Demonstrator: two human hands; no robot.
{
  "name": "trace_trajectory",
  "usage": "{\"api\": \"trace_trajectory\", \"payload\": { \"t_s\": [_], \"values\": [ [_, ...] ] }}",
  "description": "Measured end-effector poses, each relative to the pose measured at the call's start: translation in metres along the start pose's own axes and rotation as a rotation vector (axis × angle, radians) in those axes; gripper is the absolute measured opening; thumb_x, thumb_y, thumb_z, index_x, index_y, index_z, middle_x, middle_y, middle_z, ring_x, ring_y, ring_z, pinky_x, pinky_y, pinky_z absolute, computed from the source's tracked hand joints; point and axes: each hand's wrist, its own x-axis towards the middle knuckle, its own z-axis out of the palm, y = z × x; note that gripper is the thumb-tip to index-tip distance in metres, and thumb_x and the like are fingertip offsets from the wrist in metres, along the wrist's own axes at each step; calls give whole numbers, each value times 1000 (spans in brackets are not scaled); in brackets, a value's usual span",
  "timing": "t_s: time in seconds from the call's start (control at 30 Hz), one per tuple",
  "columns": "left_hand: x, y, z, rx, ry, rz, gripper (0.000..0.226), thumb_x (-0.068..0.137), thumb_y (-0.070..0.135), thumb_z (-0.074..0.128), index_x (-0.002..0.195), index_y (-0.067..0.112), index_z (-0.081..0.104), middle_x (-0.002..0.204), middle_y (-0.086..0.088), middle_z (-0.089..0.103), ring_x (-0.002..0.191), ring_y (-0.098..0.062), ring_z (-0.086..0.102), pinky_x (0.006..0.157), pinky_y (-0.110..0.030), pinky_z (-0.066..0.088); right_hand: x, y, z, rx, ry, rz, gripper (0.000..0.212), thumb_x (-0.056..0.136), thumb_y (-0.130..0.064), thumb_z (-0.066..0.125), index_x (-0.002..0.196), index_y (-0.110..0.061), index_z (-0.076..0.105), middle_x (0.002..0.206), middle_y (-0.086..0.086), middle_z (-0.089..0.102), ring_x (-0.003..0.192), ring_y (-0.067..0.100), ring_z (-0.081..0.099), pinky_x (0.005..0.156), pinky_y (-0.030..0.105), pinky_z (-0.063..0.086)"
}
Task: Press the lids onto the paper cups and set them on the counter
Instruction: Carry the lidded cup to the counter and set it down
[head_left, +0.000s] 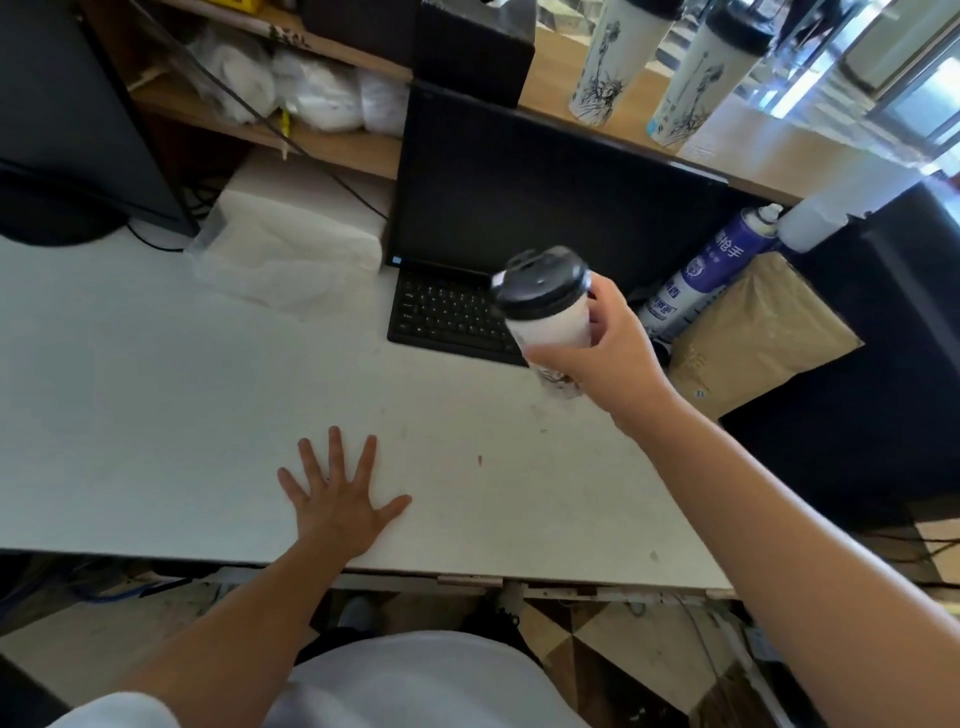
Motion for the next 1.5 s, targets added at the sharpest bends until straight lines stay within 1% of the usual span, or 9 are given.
{"api": "trace_trajectory", "payload": {
  "t_s": [0.17, 0.33, 0.43, 0.57, 0.73, 0.83, 1.03, 1.27, 1.5],
  "values": [
    [-1, -2, -4, 15, -26, 13, 99, 83, 89, 15, 153, 36, -30, 163, -9, -37, 149, -46, -30, 117, -69, -10, -6, 26, -1, 587, 125, 114, 65, 80, -5, 82, 133, -24, 51, 123, 8, 71, 114, 24, 69, 93, 44, 59],
    [-1, 7, -16, -4, -86, -28, 100, 84, 88, 23, 157, 37, -22, 165, -9, -33, 150, -47, -28, 117, -71, -6, -3, 52, -5, 609, 147, 126, 67, 78, -1, 83, 122, -38, 49, 127, 7, 67, 116, 23, 67, 93, 45, 59],
    [0, 29, -43, -195, -97, -95, 101, 85, 86, 32, 162, 32, -3, 171, -7, -13, 154, -45, -12, 120, -68, 6, 0, 67, -10, 576, 137, 127, 72, 71, -5, 87, 123, -37, 49, 129, 7, 66, 116, 23, 67, 93, 47, 59],
    [-7, 93, -113, -756, 50, 223, 95, 82, 59, 73, 159, 24, 29, 162, -1, 37, 144, -21, 43, 117, -39, 38, 9, 76, -25, 539, 90, 106, 78, 73, -1, 87, 134, -25, 45, 130, 5, 65, 117, 20, 66, 95, 42, 59],
    [-17, 189, -191, -802, 199, 598, 93, 73, 38, 90, 151, 35, 40, 146, 18, 53, 126, 0, 55, 99, -23, 49, 26, 78, -57, 470, 34, 14, 85, 72, -1, 87, 140, -23, 42, 132, 1, 63, 120, 17, 64, 92, 37, 60],
    [-21, 232, -216, -841, 194, 652, 79, 73, 28, 91, 140, 35, 49, 126, 25, 62, 115, 4, 60, 83, -13, 51, 36, 78, -87, 446, -11, -52, 88, 72, -3, 87, 143, -25, 40, 133, -1, 63, 122, 16, 63, 93, 41, 59],
    [-16, 293, -240, -894, 250, 690, 71, 76, 20, 88, 137, 31, 53, 126, 16, 67, 119, -6, 62, 96, -32, 58, 57, 84, -145, 456, -42, -126, 87, 71, -7, 88, 141, -29, 42, 131, -8, 64, 123, 10, 62, 99, 42, 57],
    [-1, 344, -261, -906, 223, 706, 67, 73, 28, 90, 131, 32, 56, 125, 12, 68, 119, -11, 64, 93, -42, 60, 86, 93, -204, 473, -103, -151, 74, 71, -14, 87, 136, -29, 54, 129, 1, 67, 123, 23, 62, 99, 50, 55],
    [19, 391, -295, -959, 270, 705, 73, 69, 36, 89, 133, 36, 54, 127, 10, 68, 118, -14, 64, 92, -44, 60, 125, 84, -243, 487, -53, -187, 64, 78, 2, 81, 133, -21, 56, 124, 3, 70, 114, 15, 67, 84, 30, 59]
  ]
}}
